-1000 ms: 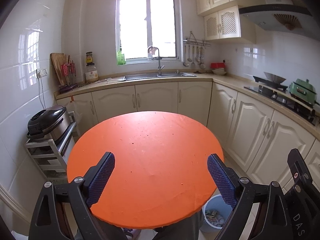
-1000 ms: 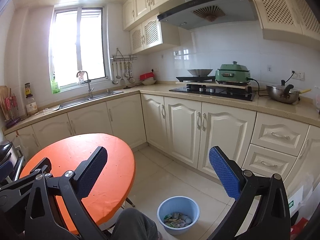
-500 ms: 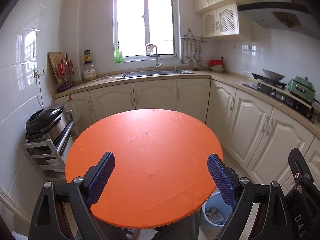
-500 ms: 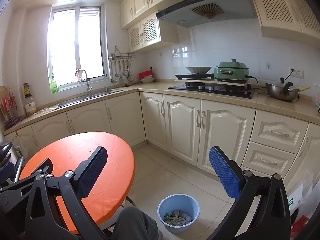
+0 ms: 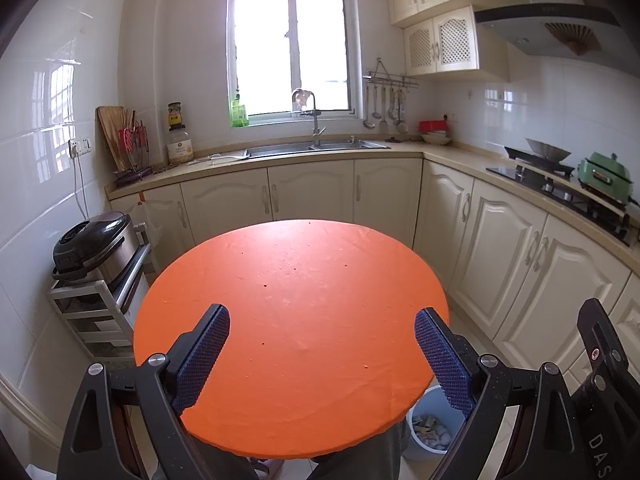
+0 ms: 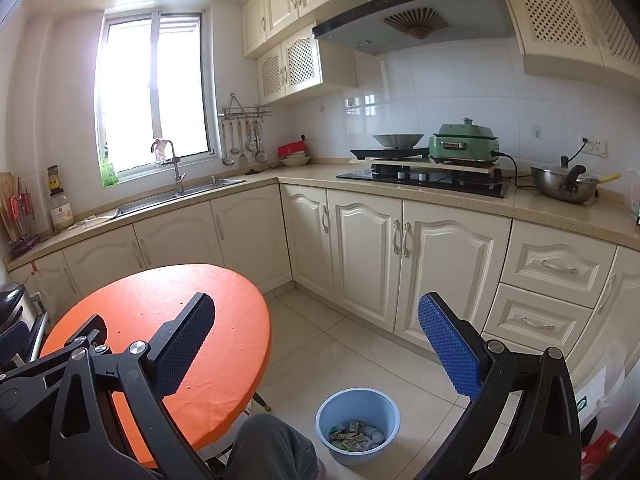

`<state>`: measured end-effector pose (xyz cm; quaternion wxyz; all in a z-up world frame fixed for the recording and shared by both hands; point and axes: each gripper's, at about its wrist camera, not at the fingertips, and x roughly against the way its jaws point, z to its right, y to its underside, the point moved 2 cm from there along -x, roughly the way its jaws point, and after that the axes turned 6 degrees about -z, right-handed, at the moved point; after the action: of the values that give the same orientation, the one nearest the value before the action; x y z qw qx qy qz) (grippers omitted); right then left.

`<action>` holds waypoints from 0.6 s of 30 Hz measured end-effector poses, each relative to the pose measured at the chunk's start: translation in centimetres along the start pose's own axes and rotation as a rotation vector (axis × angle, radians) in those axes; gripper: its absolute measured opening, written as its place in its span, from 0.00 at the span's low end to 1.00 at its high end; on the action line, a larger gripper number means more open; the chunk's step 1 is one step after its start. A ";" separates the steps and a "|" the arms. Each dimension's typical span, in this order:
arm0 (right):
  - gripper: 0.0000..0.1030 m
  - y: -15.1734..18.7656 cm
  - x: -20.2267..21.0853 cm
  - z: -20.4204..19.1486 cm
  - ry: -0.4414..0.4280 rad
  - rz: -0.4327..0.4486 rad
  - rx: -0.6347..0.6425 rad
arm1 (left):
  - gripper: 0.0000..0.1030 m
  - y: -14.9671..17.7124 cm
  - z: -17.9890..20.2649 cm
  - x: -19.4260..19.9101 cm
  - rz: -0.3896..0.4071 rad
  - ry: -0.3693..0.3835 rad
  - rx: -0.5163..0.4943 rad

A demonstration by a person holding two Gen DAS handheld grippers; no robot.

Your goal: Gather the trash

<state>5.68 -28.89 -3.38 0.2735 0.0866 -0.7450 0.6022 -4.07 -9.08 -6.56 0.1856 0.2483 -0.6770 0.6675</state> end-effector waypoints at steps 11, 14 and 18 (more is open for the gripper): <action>1.00 0.0 0.1 0.0 0.001 0.004 0.000 | 0.89 0.4 -0.2 0.0 0.006 0.006 0.003; 1.00 -0.1 0.2 0.0 0.000 0.004 0.001 | 0.88 0.7 -0.2 0.1 0.005 0.006 0.005; 1.00 -0.2 0.3 0.1 0.001 0.006 0.000 | 0.88 0.8 -0.3 0.3 0.006 0.007 0.002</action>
<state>5.53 -28.99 -3.06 0.2724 0.0840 -0.7452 0.6028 -4.81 -8.80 -6.99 0.1858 0.2440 -0.6763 0.6697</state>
